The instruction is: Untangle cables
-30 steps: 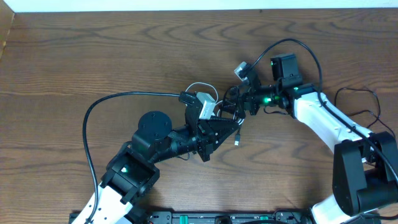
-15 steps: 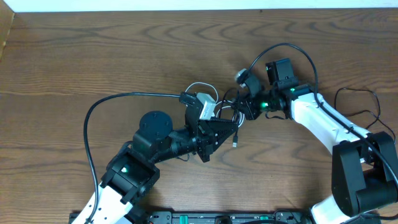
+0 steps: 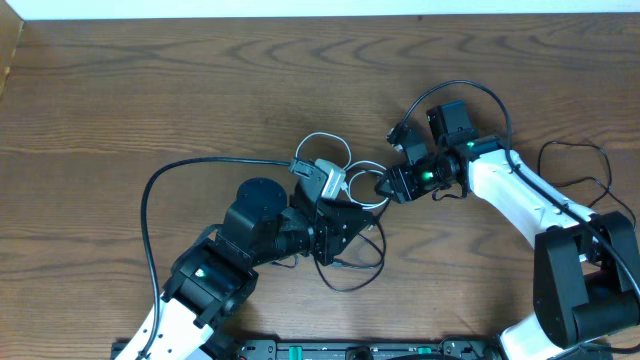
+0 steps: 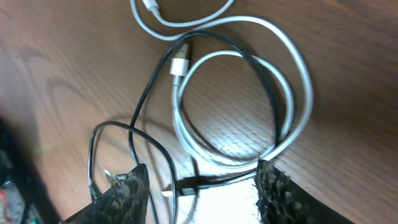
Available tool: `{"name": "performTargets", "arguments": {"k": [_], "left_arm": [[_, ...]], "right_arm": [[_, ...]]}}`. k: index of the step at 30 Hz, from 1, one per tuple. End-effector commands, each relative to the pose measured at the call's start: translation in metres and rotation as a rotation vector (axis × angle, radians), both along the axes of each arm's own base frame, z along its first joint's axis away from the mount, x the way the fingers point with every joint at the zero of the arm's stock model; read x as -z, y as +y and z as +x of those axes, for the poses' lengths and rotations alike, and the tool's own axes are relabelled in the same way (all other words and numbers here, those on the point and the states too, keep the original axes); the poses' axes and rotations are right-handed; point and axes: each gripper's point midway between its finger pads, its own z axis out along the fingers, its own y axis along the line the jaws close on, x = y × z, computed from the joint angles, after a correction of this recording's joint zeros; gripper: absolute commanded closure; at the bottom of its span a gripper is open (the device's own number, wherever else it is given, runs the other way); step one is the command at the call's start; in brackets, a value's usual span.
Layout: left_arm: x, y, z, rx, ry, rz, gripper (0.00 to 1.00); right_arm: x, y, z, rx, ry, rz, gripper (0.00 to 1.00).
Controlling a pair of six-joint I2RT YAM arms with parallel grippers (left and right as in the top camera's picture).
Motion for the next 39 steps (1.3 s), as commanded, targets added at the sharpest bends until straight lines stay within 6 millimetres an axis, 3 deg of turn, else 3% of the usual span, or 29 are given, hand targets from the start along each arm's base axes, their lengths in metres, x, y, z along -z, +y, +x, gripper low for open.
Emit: {"name": "performTargets", "arguments": {"k": [1,4,12,21,28,31,36,39], "left_arm": [[0.002,0.008,0.01,-0.061,-0.033,0.042,0.76],[0.011,0.017,0.018,-0.125,-0.028,0.09,0.76],[0.056,0.065,0.035,-0.362,0.026,0.343,0.76],[0.067,0.069,0.032,-0.361,0.059,0.385,0.76],[0.068,0.071,0.033,-0.371,0.055,0.392,0.76],[0.074,0.093,0.04,-0.481,0.046,0.474,0.76],[0.088,0.153,0.045,-0.796,0.114,0.604,0.74],[0.091,0.166,0.045,-0.836,0.143,0.623,0.73]], "right_arm": [[-0.013,0.011,-0.008,0.007,0.046,0.075,0.43],[-0.011,0.01,-0.017,0.004,0.089,0.074,0.33],[0.0,0.004,-0.066,-0.018,0.288,-0.023,0.28],[0.026,0.011,-0.1,-0.082,0.325,-0.132,0.27],[0.046,0.033,-0.119,-0.066,0.331,-0.127,0.34],[0.054,0.039,-0.127,-0.066,0.315,-0.169,0.39],[0.069,0.029,-0.13,0.018,0.264,-0.347,0.43],[0.071,0.032,-0.133,0.013,0.24,-0.378,0.51]]}}
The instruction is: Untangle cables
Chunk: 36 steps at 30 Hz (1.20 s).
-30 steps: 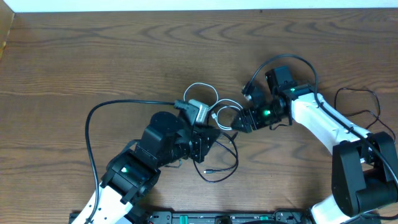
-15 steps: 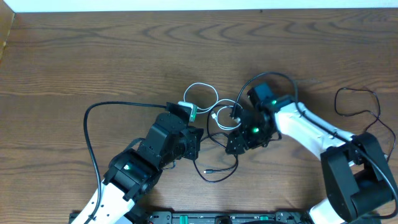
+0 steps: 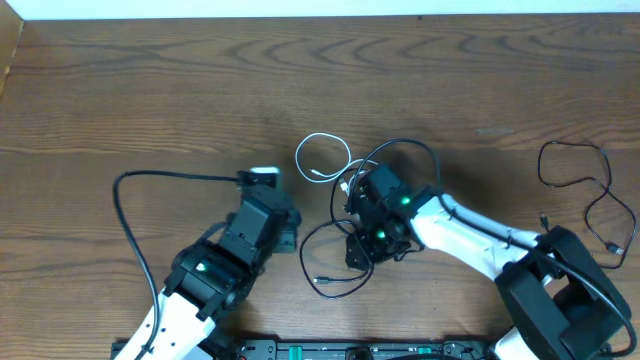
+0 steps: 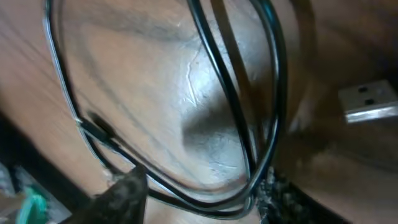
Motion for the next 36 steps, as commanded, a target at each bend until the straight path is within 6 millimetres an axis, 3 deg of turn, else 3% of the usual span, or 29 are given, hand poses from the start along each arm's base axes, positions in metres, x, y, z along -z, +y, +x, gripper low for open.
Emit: {"name": "performTargets", "arguments": {"k": [1,6,12,16,25,29,32,36], "left_arm": [[-0.004,0.032,0.01,-0.164,-0.032,0.05,0.73],[-0.001,0.043,0.01,-0.221,-0.012,0.041,0.72],[0.0,0.044,0.009,-0.221,-0.002,0.037,0.72],[0.0,0.044,0.009,-0.221,-0.002,0.037,0.72],[0.003,0.046,0.005,-0.223,0.017,0.047,0.72],[0.003,0.046,0.005,-0.223,0.017,0.048,0.72],[0.003,0.046,0.005,-0.223,0.018,0.048,0.71],[0.005,0.046,0.005,-0.223,0.024,0.053,0.72]], "right_arm": [[0.019,-0.016,-0.003,0.048,-0.038,-0.147,0.57],[0.02,-0.024,-0.008,0.047,-0.02,-0.183,0.65],[0.027,-0.065,-0.009,0.082,-0.055,-0.4,0.76],[0.028,-0.065,-0.008,0.084,-0.061,-0.401,0.84],[0.025,-0.046,-0.007,0.05,-0.052,-0.307,0.73],[0.003,-0.04,0.007,0.02,-0.093,-0.292,0.69],[-0.025,-0.024,0.027,0.012,-0.171,-0.238,0.64],[-0.045,-0.006,0.049,0.017,-0.254,-0.174,0.55]]}}
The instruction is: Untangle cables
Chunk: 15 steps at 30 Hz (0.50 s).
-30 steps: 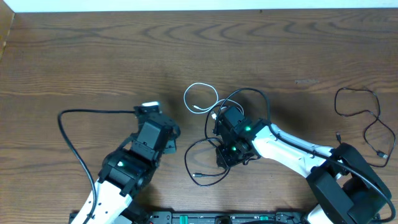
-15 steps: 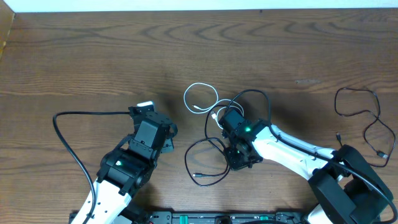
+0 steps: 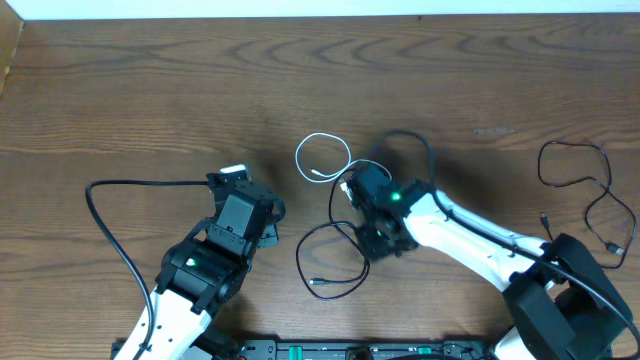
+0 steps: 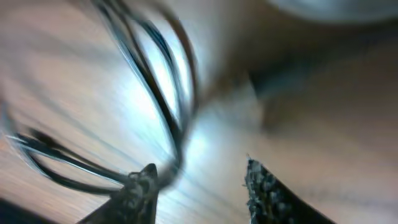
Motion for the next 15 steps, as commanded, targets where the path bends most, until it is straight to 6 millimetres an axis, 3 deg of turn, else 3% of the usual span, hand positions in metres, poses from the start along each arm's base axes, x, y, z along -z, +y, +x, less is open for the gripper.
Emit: {"name": "performTargets", "arguments": {"k": [1,6,11,15], "left_arm": [[0.0,0.004,0.002,-0.026,0.001,0.013,0.71],[0.004,0.004,0.001,-0.046,0.02,0.009,0.72],[0.005,0.004,0.001,-0.046,0.023,0.01,0.72],[0.005,0.004,0.001,-0.047,0.022,0.01,0.72]], "right_arm": [[-0.023,0.016,0.026,-0.027,-0.122,0.061,0.54],[-0.017,0.031,0.039,-0.136,-0.213,0.101,0.46],[-0.005,0.038,0.038,-0.317,-0.247,0.086,0.38],[0.005,0.041,0.034,-0.348,-0.233,0.074,0.36]]}}
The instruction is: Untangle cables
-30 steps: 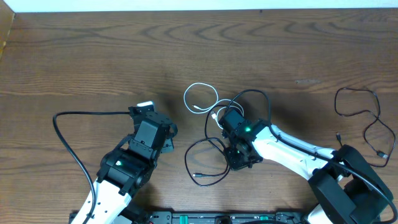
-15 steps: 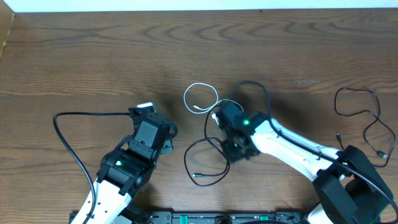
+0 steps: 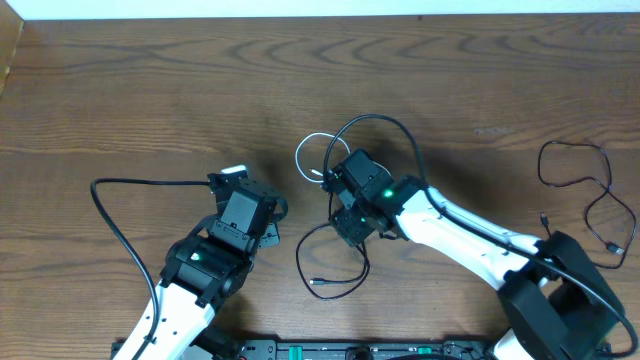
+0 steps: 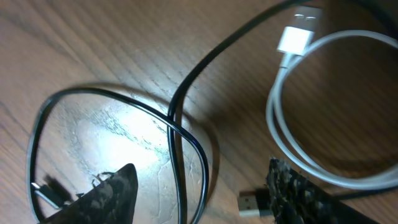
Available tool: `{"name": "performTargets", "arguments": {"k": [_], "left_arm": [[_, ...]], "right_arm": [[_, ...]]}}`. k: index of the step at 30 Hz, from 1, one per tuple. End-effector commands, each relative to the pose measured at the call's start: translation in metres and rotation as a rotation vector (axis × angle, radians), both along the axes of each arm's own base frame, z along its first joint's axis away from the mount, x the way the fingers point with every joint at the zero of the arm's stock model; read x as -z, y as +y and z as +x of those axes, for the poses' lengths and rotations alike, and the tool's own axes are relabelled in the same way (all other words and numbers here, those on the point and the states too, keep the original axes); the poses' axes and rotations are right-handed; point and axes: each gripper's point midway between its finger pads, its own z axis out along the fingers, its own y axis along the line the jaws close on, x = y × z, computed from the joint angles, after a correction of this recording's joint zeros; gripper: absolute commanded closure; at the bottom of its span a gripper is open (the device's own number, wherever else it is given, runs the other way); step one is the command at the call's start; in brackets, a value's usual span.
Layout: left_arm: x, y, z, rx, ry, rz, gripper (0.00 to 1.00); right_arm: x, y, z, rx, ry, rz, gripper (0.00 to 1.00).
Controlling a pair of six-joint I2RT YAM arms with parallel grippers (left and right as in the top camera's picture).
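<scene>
A small white cable loop [image 3: 320, 156] lies mid-table, its white plug [image 4: 296, 38] showing in the right wrist view. Thin black cable [image 3: 378, 124] arcs over my right arm and loops below it [image 3: 332, 262]. My right gripper [image 3: 344, 216] [image 4: 202, 199] is open low over those black strands [image 4: 177, 134], which run between its fingers; a black USB plug [image 4: 251, 202] lies by the right finger. My left gripper [image 3: 238, 184] is at the lower left, shut on a white plug [image 3: 232, 172] whose black cable [image 3: 100, 190] trails left.
Another thin black cable [image 3: 578, 178] lies coiled at the right edge, apart from the rest. The table's back edge [image 3: 320, 18] meets a white wall. A dark rail [image 3: 360, 350] runs along the front edge between the arm bases.
My right gripper has moved up and to the left, closer to the white loop. The black arc above it now stands higher and wider. My left arm has hardly moved.
At first both grippers met at a tangle of white and black cables mid-table. Then my left gripper was off to the left with the white plug and its black cable, and my right was over the black loops. The left one then stood farther left; the white loop lies apart.
</scene>
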Motion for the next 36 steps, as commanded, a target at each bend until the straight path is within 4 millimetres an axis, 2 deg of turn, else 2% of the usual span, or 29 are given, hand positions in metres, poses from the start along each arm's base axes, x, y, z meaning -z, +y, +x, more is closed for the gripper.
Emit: {"name": "performTargets", "arguments": {"k": [1,8,11,13,17,20,23,26,29,33,36], "left_arm": [[-0.003,0.004,0.002,-0.024,-0.012,0.01,0.72],[-0.005,0.015,0.005,-0.082,-0.026,0.029,0.71],[-0.004,0.023,0.006,-0.13,-0.025,0.014,0.71],[-0.004,0.025,0.006,-0.142,-0.021,0.009,0.71],[-0.003,0.027,0.006,-0.148,-0.019,0.01,0.71],[-0.003,0.027,0.006,-0.148,-0.019,0.01,0.71],[-0.003,0.027,0.005,-0.147,-0.013,0.012,0.71],[-0.001,0.028,0.003,-0.148,-0.003,0.018,0.71],[-0.001,0.029,0.002,-0.148,0.0,0.02,0.71],[-0.001,0.029,0.002,-0.147,0.001,0.02,0.71],[-0.001,0.029,0.002,-0.147,0.001,0.02,0.71]], "right_arm": [[0.017,-0.001,-0.008,-0.084,0.007,-0.047,0.36],[0.038,0.003,-0.024,-0.119,0.08,-0.068,0.36],[0.049,0.001,-0.036,-0.127,0.125,-0.104,0.43],[0.053,-0.001,-0.043,-0.124,0.149,-0.123,0.55],[0.055,-0.002,-0.049,-0.129,0.158,-0.14,0.99],[0.056,-0.005,-0.047,-0.08,0.159,-0.153,0.99],[0.048,-0.007,-0.042,-0.016,0.162,-0.149,0.99],[0.011,-0.004,-0.027,0.025,0.124,-0.091,0.99],[-0.035,0.0,-0.004,0.061,0.037,0.002,0.99],[-0.118,-0.004,0.03,0.125,-0.142,0.173,0.99],[-0.183,-0.018,0.049,0.178,-0.294,0.3,0.99]]}}
